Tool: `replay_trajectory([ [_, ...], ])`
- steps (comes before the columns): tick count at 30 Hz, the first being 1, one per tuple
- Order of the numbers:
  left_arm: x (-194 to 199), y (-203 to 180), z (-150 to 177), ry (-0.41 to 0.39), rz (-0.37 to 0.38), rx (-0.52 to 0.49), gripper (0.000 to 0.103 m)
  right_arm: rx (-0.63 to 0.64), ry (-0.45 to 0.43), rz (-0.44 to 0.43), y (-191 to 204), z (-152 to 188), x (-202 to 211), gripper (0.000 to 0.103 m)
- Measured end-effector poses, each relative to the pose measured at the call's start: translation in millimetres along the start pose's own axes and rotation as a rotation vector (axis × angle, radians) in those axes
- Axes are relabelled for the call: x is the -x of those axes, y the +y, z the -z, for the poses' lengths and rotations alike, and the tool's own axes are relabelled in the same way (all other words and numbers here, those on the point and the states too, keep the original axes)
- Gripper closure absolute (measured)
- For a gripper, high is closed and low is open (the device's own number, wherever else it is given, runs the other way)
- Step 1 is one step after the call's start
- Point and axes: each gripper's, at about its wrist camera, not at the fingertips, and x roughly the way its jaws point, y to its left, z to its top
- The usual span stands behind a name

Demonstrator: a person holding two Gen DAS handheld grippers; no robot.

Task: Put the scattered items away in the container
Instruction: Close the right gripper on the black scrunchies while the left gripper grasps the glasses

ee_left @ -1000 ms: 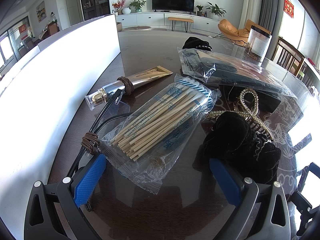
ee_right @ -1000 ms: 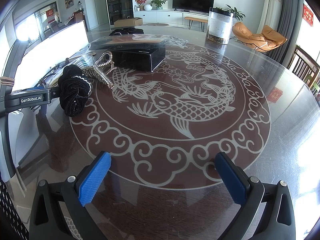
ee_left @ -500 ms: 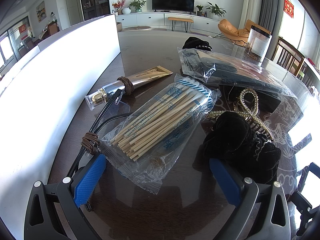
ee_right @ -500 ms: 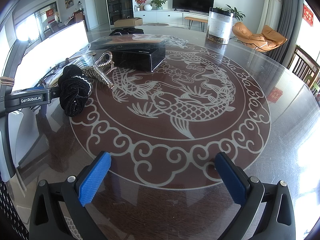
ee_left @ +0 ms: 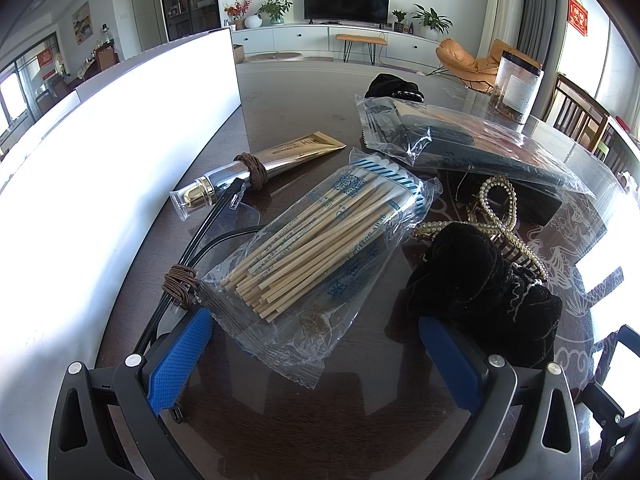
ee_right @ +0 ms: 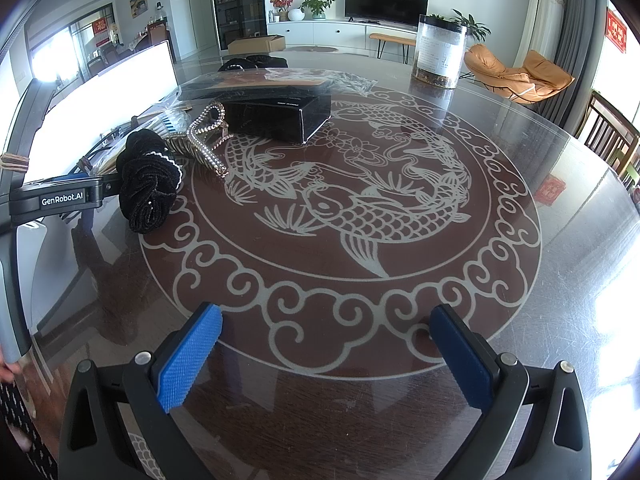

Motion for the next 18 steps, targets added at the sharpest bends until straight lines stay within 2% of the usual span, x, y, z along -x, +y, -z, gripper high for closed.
replay_trajectory([
  [9,-0.2,-0.1,0.2,0.001,0.0,0.0,0.0,-0.023,0.0,0.014,-0.4,-3.4,-2.2,0.0],
  [11,4.8,0.2,4.0,0.027,0.02,-0.029,0.0,-0.026,0.004,0.015,1.7,-8.9,-5.9,0.0],
  [14,24.0,7.3,27.2,0.084,0.044,-0.066,0.0,0.018,0.019,-0.062,6.4,-18.5,-8.1,0.0],
  [16,38.3,15.5,45.9,0.101,0.041,-0.05,0.0,0.028,-0.021,-0.156,11.3,-27.1,-0.5,0.0],
  [18,50.8,25.0,59.5,0.11,0.07,-0.025,0.0,0.076,-0.068,-0.241,26.1,-40.3,7.0,0.0],
])
